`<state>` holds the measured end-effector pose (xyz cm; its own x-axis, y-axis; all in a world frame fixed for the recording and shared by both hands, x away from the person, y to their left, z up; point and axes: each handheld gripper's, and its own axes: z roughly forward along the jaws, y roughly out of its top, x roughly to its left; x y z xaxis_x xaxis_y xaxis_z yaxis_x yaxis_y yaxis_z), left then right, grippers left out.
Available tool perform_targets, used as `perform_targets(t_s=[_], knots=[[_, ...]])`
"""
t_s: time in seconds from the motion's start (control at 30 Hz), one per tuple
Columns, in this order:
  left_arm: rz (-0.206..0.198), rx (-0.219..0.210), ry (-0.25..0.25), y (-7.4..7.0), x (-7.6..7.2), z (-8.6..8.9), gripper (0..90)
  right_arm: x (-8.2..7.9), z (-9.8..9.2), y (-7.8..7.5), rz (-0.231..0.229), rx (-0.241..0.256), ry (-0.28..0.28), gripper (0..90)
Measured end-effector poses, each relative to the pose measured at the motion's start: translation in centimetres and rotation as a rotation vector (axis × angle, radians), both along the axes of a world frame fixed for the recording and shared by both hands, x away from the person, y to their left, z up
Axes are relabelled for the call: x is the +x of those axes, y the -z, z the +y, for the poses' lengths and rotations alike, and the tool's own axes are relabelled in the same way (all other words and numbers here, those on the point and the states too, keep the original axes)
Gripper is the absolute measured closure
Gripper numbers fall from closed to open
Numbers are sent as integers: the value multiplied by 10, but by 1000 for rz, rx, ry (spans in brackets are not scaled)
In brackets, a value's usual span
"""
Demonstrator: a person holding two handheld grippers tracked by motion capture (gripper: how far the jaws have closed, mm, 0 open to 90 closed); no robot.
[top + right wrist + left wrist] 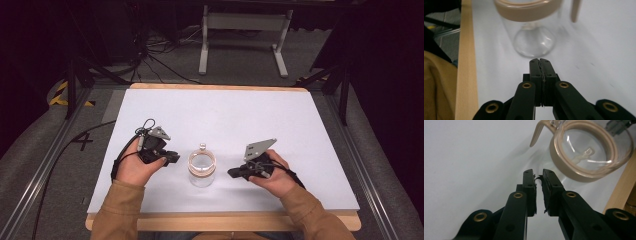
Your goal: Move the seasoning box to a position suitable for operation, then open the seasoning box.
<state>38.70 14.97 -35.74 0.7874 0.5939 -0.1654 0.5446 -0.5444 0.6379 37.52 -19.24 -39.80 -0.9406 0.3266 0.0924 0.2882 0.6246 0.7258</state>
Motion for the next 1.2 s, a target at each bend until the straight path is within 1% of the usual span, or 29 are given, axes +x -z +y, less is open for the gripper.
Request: perform_targets(t_s=[0.03,0.07,0.13,0.17,0.2,0.23,0.27,0.33,0.4,0.43,0.47,0.5,0.57,0.67,0.7,0.8,0.87,0.9,0.93,1.03,1.1,1.2], knots=[[-2,-15,6,-1,1,-1,810,1,-7,-2,0,7,19,900],[-11,-21,13,-3,2,-1,812,2,-14,-3,-2,16,40,900],[-14,-28,22,-4,3,-2,816,3,-25,-6,-5,30,73,900],[-21,-46,24,-5,4,-5,816,3,-25,-6,-5,30,73,900],[-34,-56,37,-7,5,-7,818,3,-33,-7,-7,40,100,900],[-48,-76,44,-9,6,-11,818,3,-35,-7,-8,41,106,900],[-52,-89,48,-9,7,-13,817,3,-37,-7,-7,43,111,900],[-70,-104,49,-11,9,-17,817,1,-39,-6,-10,41,118,900],[-73,-121,55,-12,11,-20,820,0,-39,-5,-11,38,120,900],[-73,-121,55,-12,11,-20,820,0,-38,-5,-9,39,118,900],[-77,-122,74,-14,13,-23,820,-1,-37,-4,-7,36,120,900],[-77,-122,74,-14,13,-23,820,-1,-37,-4,-7,36,120,900],[-87,-138,86,-15,16,-28,821,-4,-36,-2,-7,26,111,900],[-90,-149,113,-16,21,-35,822,-6,-34,0,-9,20,104,900],[-85,-157,129,-14,24,-38,829,-8,-34,1,-2,18,108,900],[-79,-161,136,-12,28,-40,835,-10,-33,2,-3,18,111,900],[-66,-174,155,-9,32,-42,847,-11,-33,3,-2,16,112,900],[-61,-170,158,-8,33,-43,850,-12,-34,3,-4,16,111,900],[-64,-178,158,-7,35,-45,853,-13,-34,4,-2,17,116,900],[-61,-183,167,-6,38,-48,858,-16,-35,4,-2,17,120,900],[-75,-164,146,-5,42,-51,859,-19,-38,5,-3,20,121,900],[-73,-165,155,-4,44,-54,863,-21,-41,5,-1,23,129,900]])
